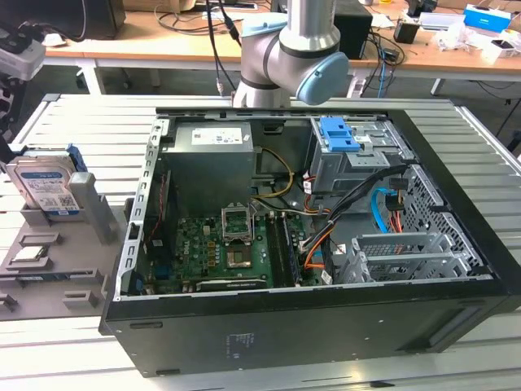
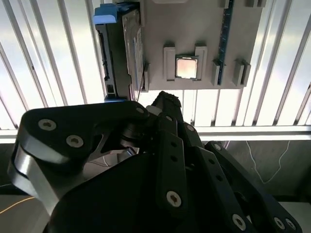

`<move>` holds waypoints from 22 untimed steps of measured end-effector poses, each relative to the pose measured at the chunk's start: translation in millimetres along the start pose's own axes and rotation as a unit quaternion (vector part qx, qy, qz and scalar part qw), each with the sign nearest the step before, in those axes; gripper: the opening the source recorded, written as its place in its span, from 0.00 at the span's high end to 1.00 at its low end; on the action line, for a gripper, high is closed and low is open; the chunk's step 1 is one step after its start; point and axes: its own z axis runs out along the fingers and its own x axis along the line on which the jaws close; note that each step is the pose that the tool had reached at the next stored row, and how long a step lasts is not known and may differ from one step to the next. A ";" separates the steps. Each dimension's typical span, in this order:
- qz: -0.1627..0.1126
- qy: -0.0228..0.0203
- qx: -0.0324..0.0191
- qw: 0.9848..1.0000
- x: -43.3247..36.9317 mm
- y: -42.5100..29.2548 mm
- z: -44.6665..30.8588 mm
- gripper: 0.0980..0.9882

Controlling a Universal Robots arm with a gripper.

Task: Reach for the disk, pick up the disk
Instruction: 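Pick up the disk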

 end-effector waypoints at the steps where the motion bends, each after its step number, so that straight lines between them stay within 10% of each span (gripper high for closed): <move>1: -0.007 0.000 0.000 1.000 0.0 0.0 0.0 0.99; 14: -0.078 0.003 0.000 0.997 0.0 0.0 0.0 0.99; 22: -0.140 0.005 0.000 0.990 0.0 0.0 0.0 0.99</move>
